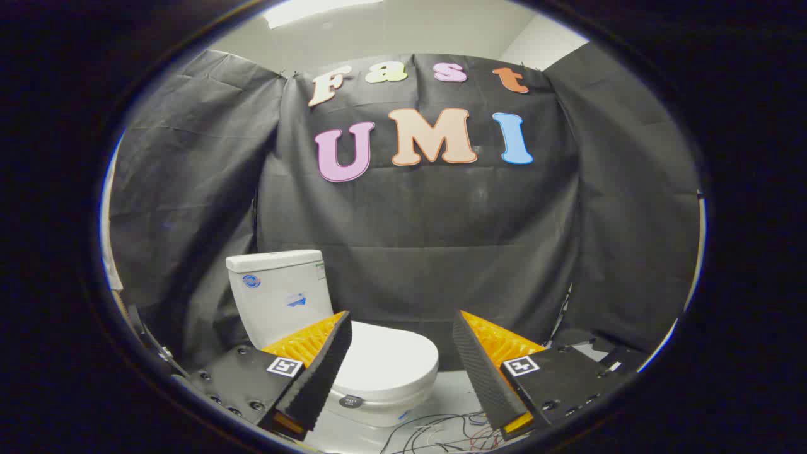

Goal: Open the toilet lid.

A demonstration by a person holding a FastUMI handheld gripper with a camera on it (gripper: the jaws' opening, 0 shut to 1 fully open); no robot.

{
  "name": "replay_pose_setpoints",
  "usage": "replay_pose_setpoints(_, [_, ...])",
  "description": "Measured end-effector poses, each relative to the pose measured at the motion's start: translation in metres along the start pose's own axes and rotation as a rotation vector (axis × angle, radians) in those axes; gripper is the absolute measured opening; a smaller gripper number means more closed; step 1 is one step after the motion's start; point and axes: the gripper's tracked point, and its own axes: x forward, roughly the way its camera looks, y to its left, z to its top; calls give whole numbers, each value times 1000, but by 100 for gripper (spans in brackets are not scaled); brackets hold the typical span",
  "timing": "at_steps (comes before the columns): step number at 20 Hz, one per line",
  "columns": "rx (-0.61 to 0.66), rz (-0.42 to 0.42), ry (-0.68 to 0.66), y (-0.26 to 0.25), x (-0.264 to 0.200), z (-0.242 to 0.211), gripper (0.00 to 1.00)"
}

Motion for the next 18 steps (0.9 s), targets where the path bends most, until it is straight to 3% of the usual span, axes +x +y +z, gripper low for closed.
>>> replay_pose_setpoints(7, [-1,-2,-1,0,4,-1,97])
replay_pose_setpoints(14, [16,22,-4,12,77,0,92])
replay_pose_setpoints(18, [62,-129,-87,12,97,19,90])
